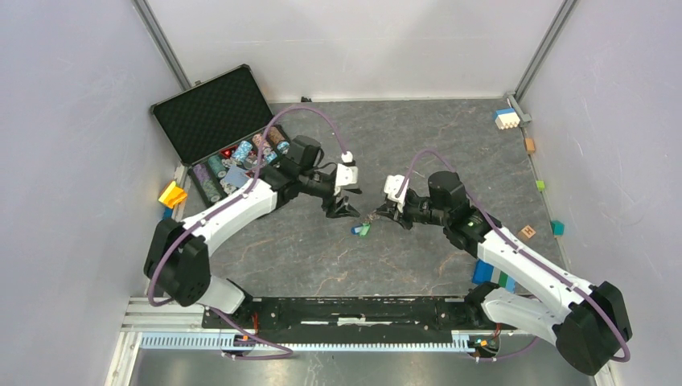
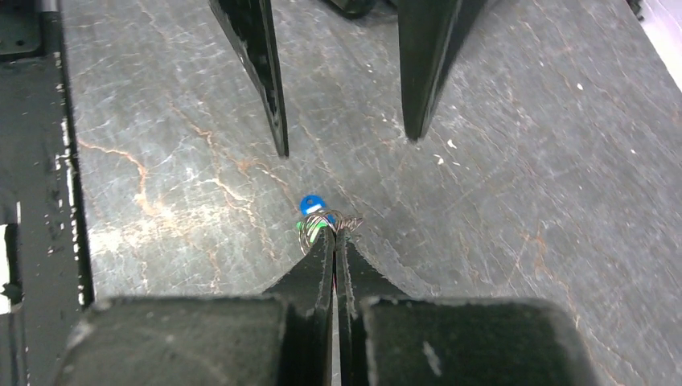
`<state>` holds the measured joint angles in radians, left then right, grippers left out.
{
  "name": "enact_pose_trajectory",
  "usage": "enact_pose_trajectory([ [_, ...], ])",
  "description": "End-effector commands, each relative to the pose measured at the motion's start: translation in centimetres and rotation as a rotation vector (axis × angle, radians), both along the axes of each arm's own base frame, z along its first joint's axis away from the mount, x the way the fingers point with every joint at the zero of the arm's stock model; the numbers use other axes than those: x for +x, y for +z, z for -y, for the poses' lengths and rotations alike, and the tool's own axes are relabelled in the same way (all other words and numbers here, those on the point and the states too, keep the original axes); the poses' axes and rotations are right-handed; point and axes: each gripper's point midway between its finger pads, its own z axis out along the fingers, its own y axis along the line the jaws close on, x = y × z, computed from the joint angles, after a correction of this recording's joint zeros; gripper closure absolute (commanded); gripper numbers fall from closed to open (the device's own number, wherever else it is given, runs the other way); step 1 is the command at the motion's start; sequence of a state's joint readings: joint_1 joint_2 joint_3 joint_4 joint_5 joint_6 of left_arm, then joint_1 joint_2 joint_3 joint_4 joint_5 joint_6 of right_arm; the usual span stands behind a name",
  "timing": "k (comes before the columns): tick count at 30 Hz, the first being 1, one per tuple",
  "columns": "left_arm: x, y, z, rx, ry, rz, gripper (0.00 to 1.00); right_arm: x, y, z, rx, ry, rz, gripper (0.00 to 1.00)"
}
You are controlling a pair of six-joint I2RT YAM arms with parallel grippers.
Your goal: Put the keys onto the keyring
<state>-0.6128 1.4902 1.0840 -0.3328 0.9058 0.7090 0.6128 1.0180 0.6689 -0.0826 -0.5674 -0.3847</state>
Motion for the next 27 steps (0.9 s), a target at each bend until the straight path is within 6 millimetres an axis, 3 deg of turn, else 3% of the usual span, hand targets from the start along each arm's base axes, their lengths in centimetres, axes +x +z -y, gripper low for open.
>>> enact_pose_trajectory([
  [1,0.9,2.8,-1.0,-0.066,0.077,0.035,0.30,2.7,2.6,0.2,0.045,-0.124,0.046,1.00],
  [5,-1.3,3.7,-0.6,-0.145,0.038,-0.069,0.35,3.7,3.1,0.4,0.051,-0.183,0.037,1.00],
  [9,-2.2,3.8,0.2,-0.207,0.042,-0.212,0.41,4.3,3.6,0.4,0.060,-0.210,0.030,1.00],
  [27,0.6,3.6,3.5,-0.306,0.143,-0.530,0.54,4.6,3.7,0.4,0.071,-0.238,0.015,1.00],
])
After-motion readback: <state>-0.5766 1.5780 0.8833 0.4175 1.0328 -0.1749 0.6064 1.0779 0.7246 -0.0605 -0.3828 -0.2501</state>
